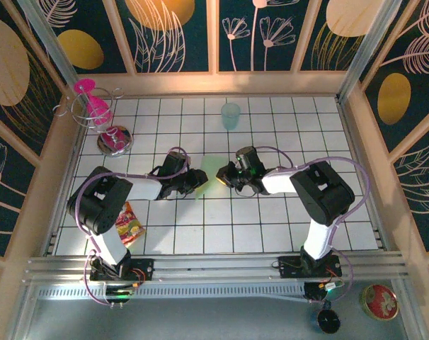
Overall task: Fold a paper plane with a square sheet of paper (pick it up from the middle)
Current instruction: Fold the wing for the fifth time at the center of the table.
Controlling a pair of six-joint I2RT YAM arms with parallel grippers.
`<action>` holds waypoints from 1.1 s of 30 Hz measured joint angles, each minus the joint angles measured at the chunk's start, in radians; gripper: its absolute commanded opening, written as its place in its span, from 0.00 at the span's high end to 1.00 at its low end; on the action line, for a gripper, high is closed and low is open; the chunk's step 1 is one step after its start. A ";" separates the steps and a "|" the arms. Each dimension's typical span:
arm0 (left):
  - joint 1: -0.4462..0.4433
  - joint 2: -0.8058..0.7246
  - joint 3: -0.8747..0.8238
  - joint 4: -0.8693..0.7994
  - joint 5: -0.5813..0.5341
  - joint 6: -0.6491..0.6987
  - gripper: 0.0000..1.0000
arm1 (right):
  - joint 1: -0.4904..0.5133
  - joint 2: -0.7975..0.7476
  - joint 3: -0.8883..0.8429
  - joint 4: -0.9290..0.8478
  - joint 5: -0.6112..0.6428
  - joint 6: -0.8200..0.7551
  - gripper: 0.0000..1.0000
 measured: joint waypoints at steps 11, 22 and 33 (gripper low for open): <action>-0.017 -0.164 -0.027 0.004 -0.066 0.182 0.49 | -0.007 -0.041 -0.001 -0.019 0.037 0.027 1.00; -0.173 -0.142 0.026 -0.050 -0.272 0.484 0.47 | -0.046 -0.153 -0.026 -0.043 0.056 0.094 1.00; -0.209 -0.079 0.056 -0.045 -0.365 0.648 0.48 | -0.053 -0.154 -0.028 -0.046 0.047 0.121 1.00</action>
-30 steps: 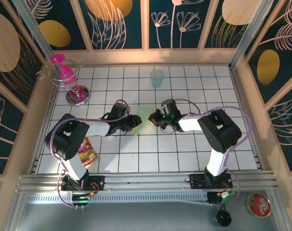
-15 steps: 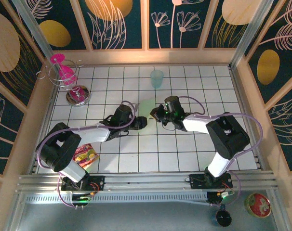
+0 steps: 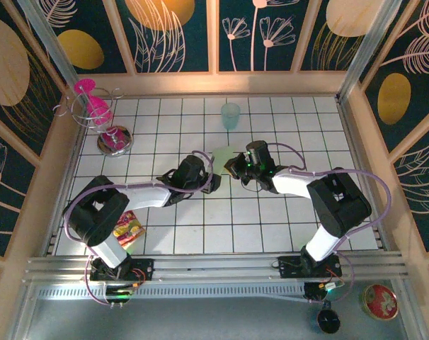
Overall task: Fold a paper plane with a square sheet of paper (pick it up from the middle)
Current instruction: Fold the wing for the fifth time at the center of the table.
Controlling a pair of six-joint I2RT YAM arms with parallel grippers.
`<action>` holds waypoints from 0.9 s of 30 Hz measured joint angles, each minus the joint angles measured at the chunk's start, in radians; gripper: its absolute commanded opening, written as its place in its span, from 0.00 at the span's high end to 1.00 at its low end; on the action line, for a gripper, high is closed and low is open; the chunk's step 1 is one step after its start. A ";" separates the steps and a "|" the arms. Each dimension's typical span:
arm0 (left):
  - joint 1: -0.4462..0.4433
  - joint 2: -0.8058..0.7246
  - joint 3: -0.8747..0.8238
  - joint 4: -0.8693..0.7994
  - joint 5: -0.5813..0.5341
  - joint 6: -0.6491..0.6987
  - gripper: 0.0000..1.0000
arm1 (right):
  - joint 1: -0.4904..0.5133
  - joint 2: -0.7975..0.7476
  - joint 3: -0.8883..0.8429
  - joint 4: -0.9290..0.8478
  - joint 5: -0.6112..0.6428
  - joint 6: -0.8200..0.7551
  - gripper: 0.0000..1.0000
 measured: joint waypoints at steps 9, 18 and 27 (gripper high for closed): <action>-0.049 0.076 0.024 0.016 -0.086 0.087 0.54 | 0.000 0.000 0.000 0.001 -0.028 0.016 1.00; -0.060 0.116 0.030 0.045 -0.107 0.136 0.63 | -0.005 0.008 -0.016 0.003 -0.047 0.027 1.00; -0.060 0.116 0.022 0.077 -0.105 0.147 0.63 | -0.006 0.008 -0.019 0.001 -0.047 0.026 1.00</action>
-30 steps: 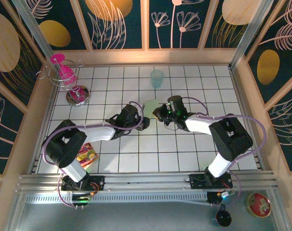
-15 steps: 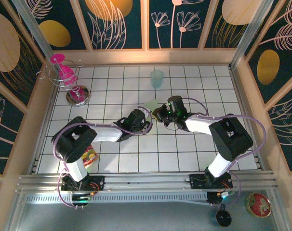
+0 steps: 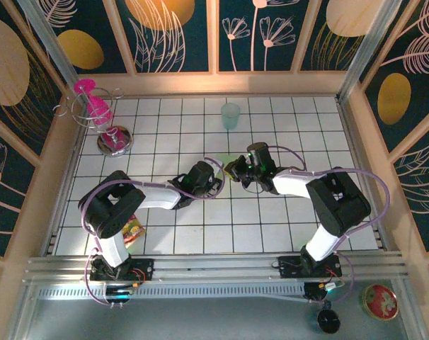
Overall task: Fold a paper plane with a square sheet of paper (pick it up from the middle)
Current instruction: Fold the wing for the fifth time at the center of the table.
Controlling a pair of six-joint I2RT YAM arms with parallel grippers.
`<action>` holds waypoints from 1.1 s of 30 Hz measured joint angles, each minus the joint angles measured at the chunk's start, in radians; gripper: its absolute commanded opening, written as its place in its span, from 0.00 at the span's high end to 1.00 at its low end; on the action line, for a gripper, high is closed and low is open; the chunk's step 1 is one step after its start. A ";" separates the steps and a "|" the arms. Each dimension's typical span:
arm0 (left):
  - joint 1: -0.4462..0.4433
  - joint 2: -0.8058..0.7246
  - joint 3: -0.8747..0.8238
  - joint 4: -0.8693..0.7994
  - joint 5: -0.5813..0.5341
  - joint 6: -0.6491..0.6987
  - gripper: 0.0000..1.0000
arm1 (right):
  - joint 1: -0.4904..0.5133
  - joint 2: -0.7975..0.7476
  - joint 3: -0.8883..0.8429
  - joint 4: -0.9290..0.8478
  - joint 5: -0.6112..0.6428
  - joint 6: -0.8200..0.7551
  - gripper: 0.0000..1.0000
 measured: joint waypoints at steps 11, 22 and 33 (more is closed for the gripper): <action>0.000 -0.001 -0.006 0.034 0.000 0.004 0.67 | -0.026 0.000 0.000 -0.010 -0.001 0.000 1.00; 0.000 -0.025 -0.023 0.039 0.004 0.014 0.55 | -0.026 0.005 0.000 -0.030 -0.004 0.000 1.00; -0.019 -0.050 -0.039 0.047 -0.002 0.095 0.57 | -0.026 0.005 0.000 -0.031 -0.009 0.000 1.00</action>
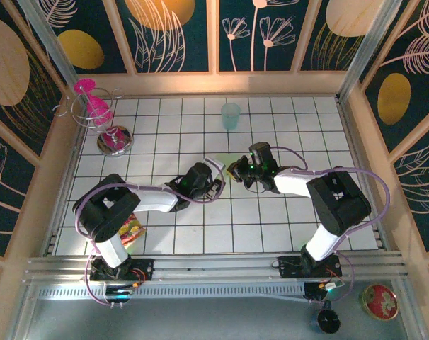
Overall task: Fold a paper plane with a square sheet of paper (pick it up from the middle)
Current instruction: Fold the wing for the fifth time at the center of the table.
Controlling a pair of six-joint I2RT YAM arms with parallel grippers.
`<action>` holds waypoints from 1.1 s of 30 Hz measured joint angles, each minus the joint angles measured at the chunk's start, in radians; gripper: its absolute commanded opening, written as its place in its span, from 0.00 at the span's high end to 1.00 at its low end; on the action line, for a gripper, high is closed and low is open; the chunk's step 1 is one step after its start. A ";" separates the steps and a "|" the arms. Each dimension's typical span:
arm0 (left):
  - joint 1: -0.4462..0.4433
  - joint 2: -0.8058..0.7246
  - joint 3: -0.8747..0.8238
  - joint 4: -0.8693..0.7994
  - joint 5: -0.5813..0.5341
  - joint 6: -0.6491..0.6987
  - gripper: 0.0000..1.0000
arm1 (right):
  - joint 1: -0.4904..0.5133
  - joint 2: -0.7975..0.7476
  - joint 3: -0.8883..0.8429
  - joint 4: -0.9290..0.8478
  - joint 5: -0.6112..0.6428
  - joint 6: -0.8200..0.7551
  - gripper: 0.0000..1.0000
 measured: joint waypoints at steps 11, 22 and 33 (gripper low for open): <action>-0.013 0.043 0.000 0.010 -0.026 0.049 0.68 | 0.000 0.006 0.000 0.000 -0.013 0.000 0.99; -0.013 0.043 0.000 0.048 -0.018 0.058 0.85 | -0.038 -0.002 -0.016 -0.031 -0.010 -0.016 0.53; -0.013 0.063 -0.019 0.077 0.061 0.026 0.85 | -0.134 -0.127 -0.028 -0.151 0.085 -0.097 0.44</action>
